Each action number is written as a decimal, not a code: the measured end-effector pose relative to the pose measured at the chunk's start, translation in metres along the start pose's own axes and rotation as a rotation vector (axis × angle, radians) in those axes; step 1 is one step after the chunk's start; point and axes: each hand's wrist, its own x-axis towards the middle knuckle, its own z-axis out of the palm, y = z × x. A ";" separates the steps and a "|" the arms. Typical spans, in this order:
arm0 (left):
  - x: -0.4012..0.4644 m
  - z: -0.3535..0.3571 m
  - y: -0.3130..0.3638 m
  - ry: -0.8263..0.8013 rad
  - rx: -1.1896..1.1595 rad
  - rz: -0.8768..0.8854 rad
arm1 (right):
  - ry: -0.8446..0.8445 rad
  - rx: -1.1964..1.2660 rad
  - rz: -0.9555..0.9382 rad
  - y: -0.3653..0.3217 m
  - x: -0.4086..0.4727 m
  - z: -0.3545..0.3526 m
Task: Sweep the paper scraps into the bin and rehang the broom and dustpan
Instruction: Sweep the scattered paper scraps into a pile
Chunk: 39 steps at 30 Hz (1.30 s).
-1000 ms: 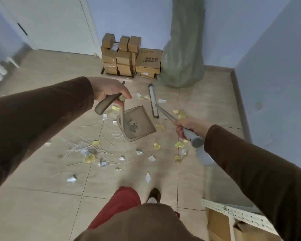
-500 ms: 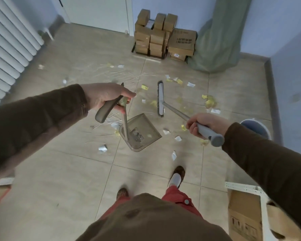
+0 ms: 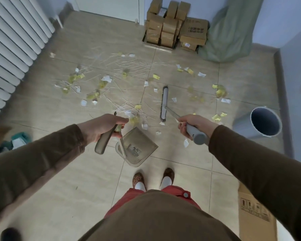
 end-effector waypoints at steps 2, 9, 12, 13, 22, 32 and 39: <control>0.000 0.003 -0.013 0.012 -0.012 -0.004 | 0.007 -0.006 -0.006 0.002 0.000 0.003; 0.006 0.013 -0.043 -0.101 -0.036 -0.064 | 0.017 -0.005 -0.025 0.011 -0.001 0.006; 0.005 0.015 -0.046 -0.150 0.056 -0.126 | 0.031 -0.077 0.001 0.017 0.003 0.002; 0.005 0.013 -0.047 -0.162 0.115 -0.147 | 0.026 -0.087 0.007 0.020 0.005 0.001; 0.001 -0.003 -0.043 -0.275 0.447 -0.323 | 0.020 -0.095 0.022 0.048 0.007 -0.002; 0.014 -0.011 -0.047 -0.283 0.781 -0.524 | 0.021 -0.113 0.022 0.055 0.001 -0.007; 0.020 0.005 -0.017 -0.187 1.016 -0.417 | 0.050 -0.075 -0.028 0.051 -0.012 -0.008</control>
